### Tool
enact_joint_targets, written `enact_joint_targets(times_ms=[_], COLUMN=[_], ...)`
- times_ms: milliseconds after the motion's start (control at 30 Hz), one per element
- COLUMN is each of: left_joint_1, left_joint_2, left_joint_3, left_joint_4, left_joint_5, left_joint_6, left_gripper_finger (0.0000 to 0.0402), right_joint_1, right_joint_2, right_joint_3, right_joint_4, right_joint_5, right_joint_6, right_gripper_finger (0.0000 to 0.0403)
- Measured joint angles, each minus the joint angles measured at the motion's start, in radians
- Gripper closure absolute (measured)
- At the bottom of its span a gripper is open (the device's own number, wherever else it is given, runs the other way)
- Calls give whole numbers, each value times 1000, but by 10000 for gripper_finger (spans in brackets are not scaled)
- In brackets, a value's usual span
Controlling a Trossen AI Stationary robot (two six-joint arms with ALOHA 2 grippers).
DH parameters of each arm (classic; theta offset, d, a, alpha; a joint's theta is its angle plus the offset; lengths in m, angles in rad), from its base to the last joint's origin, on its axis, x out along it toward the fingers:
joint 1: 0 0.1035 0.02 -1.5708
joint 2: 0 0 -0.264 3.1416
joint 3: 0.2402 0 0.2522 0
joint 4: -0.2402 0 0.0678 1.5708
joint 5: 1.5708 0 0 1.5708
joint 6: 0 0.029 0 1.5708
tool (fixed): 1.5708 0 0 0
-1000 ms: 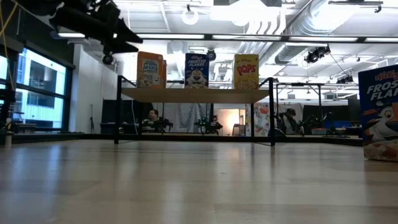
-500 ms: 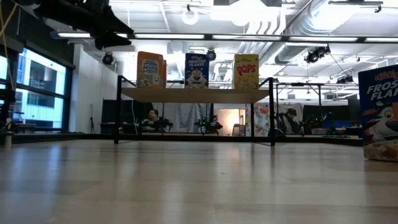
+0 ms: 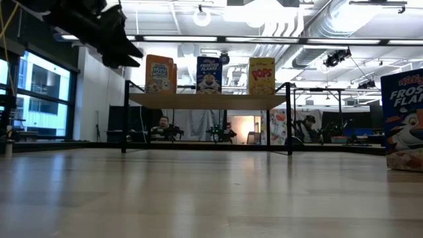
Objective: Stack cereal on shelf
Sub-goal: Put the left orange cereal box on the shelf aligned with the other orange cereal box, then put the blue cereal box on the shelf aligned with the other blue cereal boxes
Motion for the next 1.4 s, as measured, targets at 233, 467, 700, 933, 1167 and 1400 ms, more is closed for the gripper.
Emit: enact_joint_targets(times_ms=[233,467,700,933,1167,1400], left_joint_1=[-40,-57,-57,-57,-57,-88], left_joint_2=[64,118,139,137,62,-14], left_joint_3=[0,0,0,0,0,0], left_joint_4=[79,125,133,132,126,119], left_joint_5=[-75,-169,-170,-169,-170,-158], left_joint_6=[-15,-27,-28,-23,-23,-54], left_gripper_finger=[131,131,131,131,131,131], right_joint_1=[0,0,0,0,0,1], right_joint_2=[0,0,0,0,0,0], right_joint_3=[0,0,0,0,0,0], right_joint_4=[0,0,0,0,-27,-131], right_joint_5=[0,0,0,0,1,36], right_joint_6=[0,0,0,2,87,272], right_gripper_finger=[96,96,96,96,96,96])
